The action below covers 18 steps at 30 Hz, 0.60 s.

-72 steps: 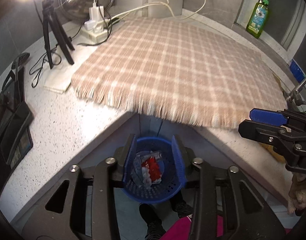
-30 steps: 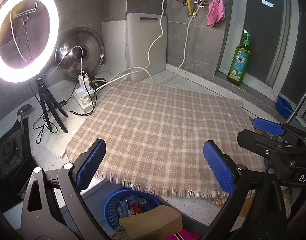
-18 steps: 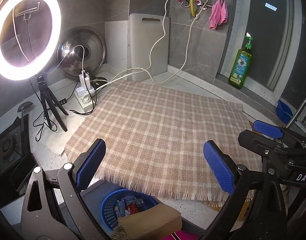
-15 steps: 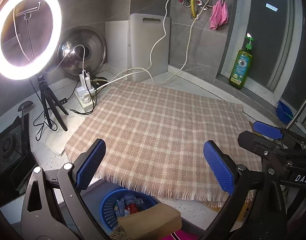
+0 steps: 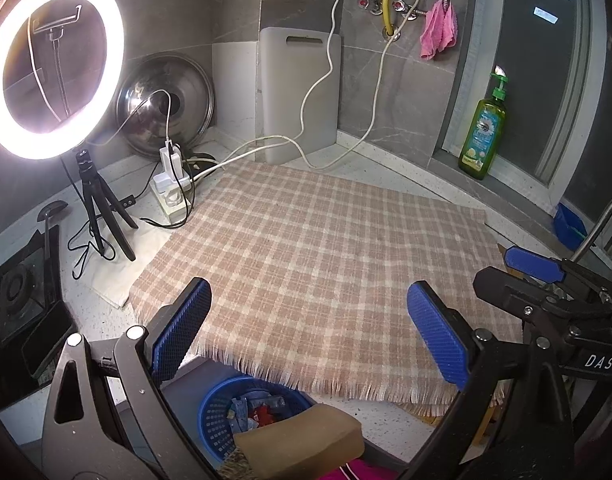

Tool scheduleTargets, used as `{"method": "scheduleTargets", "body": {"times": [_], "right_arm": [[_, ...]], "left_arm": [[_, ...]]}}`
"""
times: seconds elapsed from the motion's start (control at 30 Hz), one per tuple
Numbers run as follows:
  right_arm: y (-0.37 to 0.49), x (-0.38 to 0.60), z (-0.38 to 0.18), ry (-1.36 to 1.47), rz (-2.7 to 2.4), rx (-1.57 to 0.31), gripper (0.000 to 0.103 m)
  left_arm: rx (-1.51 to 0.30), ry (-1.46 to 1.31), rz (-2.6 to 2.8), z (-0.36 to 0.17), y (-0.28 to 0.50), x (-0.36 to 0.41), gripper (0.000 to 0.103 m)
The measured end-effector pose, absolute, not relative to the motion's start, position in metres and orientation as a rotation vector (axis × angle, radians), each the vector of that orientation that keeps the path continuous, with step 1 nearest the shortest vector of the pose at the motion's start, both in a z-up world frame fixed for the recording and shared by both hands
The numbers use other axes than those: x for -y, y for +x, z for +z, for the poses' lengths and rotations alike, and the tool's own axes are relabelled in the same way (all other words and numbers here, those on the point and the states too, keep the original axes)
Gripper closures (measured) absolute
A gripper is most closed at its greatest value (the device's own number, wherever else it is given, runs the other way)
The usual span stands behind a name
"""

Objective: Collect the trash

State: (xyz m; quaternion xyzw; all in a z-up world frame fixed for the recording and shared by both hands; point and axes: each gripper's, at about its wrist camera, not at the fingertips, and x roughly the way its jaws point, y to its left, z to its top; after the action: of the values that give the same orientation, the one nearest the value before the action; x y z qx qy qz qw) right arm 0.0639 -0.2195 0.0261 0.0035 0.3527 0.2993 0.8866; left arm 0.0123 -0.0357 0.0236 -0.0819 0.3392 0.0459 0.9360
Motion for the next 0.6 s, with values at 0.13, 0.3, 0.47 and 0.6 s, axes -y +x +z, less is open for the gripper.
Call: {"method": "scheduleTargets", "body": {"times": [0.13, 0.3, 0.47, 0.6], "right_arm": [[0.063, 0.2204, 0.0253, 0.008, 0.62, -0.732, 0.021], [0.0627, 0.221, 0.0251, 0.009, 0.619, -0.733, 0.021], [0.0616, 0.2217, 0.0249, 0.005, 0.62, -0.734, 0.021], [0.0608, 0.2198, 0.0239, 0.0, 0.618, -0.741, 0.021]], "left_arm": [[-0.695, -0.166, 0.092, 0.024, 0.012, 0.0354, 0.003], [-0.697, -0.167, 0.099, 0.0241, 0.0116, 0.0361, 0.003], [-0.704, -0.167, 0.121, 0.0229, 0.0078, 0.0377, 0.003], [-0.708, -0.173, 0.135, 0.0224, 0.0067, 0.0384, 0.003]]}}
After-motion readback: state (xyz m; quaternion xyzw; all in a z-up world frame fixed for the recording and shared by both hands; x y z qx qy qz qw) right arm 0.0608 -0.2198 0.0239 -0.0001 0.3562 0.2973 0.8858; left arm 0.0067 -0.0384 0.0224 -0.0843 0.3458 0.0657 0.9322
